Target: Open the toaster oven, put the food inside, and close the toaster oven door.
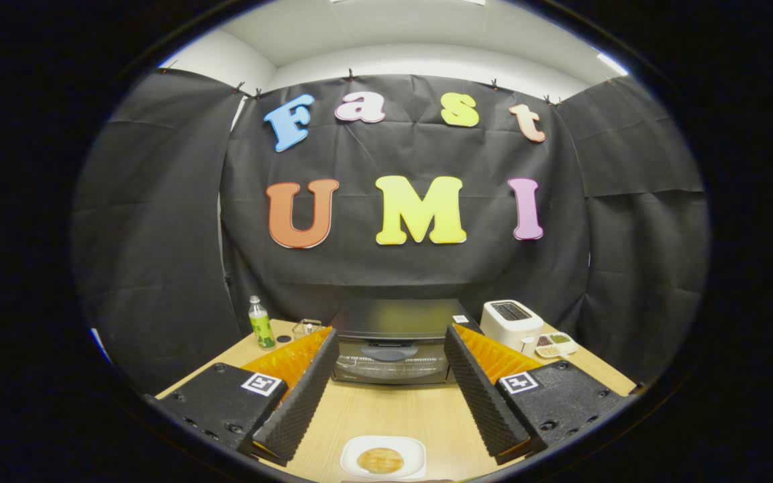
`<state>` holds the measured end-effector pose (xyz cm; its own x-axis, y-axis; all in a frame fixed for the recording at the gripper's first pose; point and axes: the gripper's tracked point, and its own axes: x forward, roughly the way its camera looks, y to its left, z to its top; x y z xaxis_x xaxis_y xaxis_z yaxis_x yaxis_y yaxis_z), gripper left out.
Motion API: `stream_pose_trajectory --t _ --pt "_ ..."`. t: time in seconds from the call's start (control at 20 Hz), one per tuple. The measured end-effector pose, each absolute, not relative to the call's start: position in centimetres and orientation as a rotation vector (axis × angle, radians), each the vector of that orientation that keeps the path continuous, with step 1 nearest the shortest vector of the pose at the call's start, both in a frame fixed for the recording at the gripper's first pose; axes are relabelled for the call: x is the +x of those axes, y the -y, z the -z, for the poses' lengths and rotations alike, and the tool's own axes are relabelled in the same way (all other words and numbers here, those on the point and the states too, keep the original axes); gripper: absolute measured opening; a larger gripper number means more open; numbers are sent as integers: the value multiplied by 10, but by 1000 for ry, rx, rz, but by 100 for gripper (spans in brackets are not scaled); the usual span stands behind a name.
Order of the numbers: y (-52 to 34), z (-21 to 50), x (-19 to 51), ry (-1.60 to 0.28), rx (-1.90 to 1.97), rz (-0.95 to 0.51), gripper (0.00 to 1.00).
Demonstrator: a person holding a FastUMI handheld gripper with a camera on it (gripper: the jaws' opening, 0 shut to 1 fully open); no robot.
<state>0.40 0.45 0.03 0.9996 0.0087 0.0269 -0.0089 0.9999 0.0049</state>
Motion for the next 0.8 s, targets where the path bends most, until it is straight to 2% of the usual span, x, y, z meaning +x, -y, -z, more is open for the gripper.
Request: stream_pose_trajectory --t 0.4,0.8 --pt "-1 18 33 10 11 -14 100" --pt "7 63 117 -84 7 2 100"
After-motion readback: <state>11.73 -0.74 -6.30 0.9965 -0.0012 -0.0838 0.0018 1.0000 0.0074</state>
